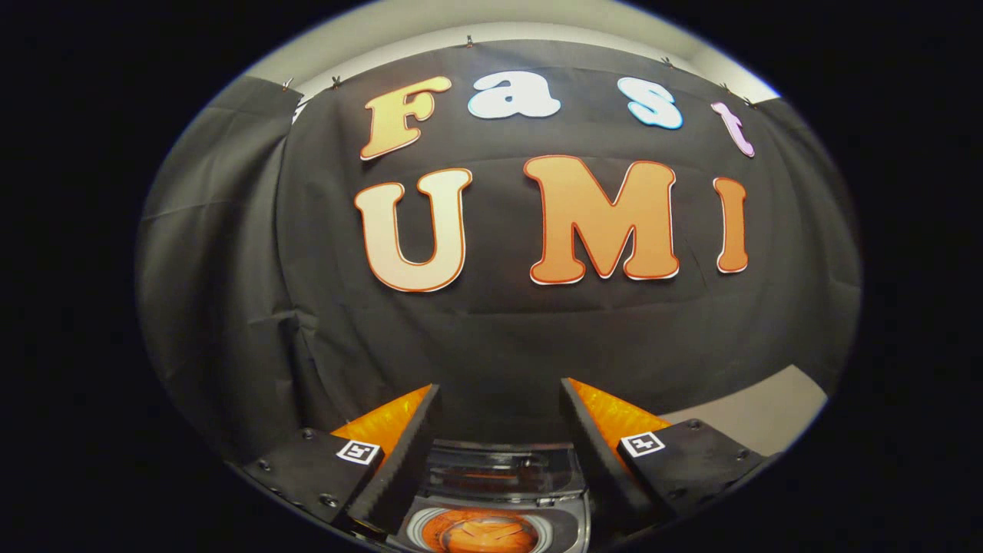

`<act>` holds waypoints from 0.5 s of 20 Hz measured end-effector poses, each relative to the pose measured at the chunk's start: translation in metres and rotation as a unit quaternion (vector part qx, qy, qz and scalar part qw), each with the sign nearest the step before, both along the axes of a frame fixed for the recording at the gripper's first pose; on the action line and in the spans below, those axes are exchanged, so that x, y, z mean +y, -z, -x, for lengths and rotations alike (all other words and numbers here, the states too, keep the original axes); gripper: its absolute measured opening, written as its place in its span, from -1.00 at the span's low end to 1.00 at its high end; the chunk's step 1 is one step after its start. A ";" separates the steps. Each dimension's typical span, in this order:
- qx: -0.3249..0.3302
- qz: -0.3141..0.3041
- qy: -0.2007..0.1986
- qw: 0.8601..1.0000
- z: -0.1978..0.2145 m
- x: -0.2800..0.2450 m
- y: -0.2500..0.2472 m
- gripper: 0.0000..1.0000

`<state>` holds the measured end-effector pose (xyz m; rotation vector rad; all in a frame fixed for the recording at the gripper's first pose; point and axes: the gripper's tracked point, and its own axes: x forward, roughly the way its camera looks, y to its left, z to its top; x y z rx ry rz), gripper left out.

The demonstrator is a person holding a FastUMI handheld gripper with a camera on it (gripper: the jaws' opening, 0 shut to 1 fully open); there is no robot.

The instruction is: Put the clothes into the washing machine and then close the washing machine lid.

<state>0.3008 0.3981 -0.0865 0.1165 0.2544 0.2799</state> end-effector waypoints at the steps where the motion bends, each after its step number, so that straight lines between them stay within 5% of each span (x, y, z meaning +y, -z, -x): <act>1: 0.002 0.009 0.001 1.000 -0.014 0.001 0.005 0.96; 10: 0.104 0.011 0.011 0.994 -0.096 0.005 0.101 0.97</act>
